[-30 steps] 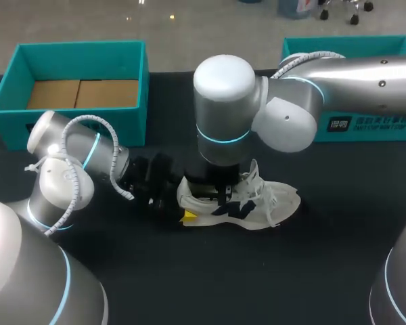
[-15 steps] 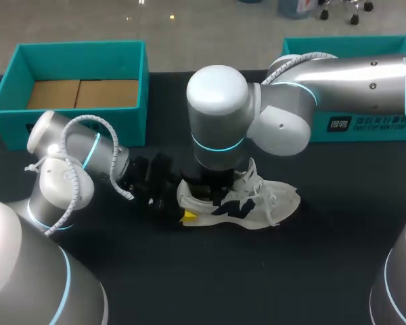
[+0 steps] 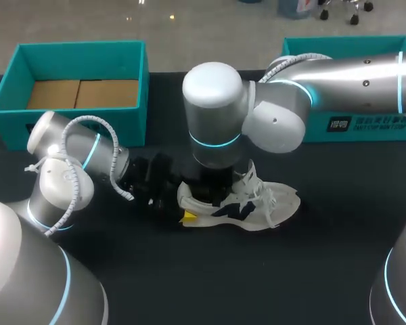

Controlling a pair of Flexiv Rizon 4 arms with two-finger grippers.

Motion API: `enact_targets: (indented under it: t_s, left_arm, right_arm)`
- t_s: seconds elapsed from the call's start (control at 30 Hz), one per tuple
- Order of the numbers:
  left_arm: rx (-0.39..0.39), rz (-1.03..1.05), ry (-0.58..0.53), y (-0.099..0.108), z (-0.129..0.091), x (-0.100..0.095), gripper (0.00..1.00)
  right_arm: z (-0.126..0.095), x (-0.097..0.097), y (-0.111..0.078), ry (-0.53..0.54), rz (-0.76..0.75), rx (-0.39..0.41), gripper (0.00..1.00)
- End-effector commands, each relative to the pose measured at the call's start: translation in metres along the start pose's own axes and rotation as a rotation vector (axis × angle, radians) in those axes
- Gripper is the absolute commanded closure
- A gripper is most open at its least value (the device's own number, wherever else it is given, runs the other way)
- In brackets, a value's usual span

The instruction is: Take the shoe out of the shoebox, open the shoe tongue, remove and reinsert the insole, then place the shoe into the shoebox

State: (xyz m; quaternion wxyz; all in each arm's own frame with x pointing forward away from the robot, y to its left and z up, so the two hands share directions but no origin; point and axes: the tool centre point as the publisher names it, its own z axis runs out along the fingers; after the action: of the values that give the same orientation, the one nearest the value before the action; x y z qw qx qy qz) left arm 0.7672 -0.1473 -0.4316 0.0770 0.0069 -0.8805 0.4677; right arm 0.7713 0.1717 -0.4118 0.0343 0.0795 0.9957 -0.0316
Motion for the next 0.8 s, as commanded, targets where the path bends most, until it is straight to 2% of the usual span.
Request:
enact_targets:
  t_s: [0.03,0.17,0.37,0.5,0.7,0.8]
  left_arm:
    - [-0.001,-0.002,-0.001,0.001,0.000,-0.002,1.00]
    - [-0.001,-0.002,-0.001,0.001,0.000,-0.002,1.00]
    - [-0.001,-0.002,-0.001,0.001,0.000,-0.002,1.00]
    - [-0.001,-0.002,-0.001,0.001,0.000,-0.002,1.00]
    - [-0.001,-0.002,-0.001,0.001,0.000,-0.002,1.00]
    - [-0.001,-0.002,-0.001,0.001,0.000,-0.002,1.00]
  right_arm:
    - [0.045,0.010,0.007,0.054,-0.003,0.022,0.64]
    - [0.052,0.018,0.004,0.078,0.004,0.028,0.83]
    - [0.057,0.025,0.002,0.101,0.015,0.033,0.90]
    - [0.058,0.029,-0.002,0.116,0.028,0.039,1.00]
    - [0.051,0.035,-0.016,0.242,0.020,0.086,1.00]
    - [0.041,0.034,-0.023,0.232,0.024,0.084,1.00]
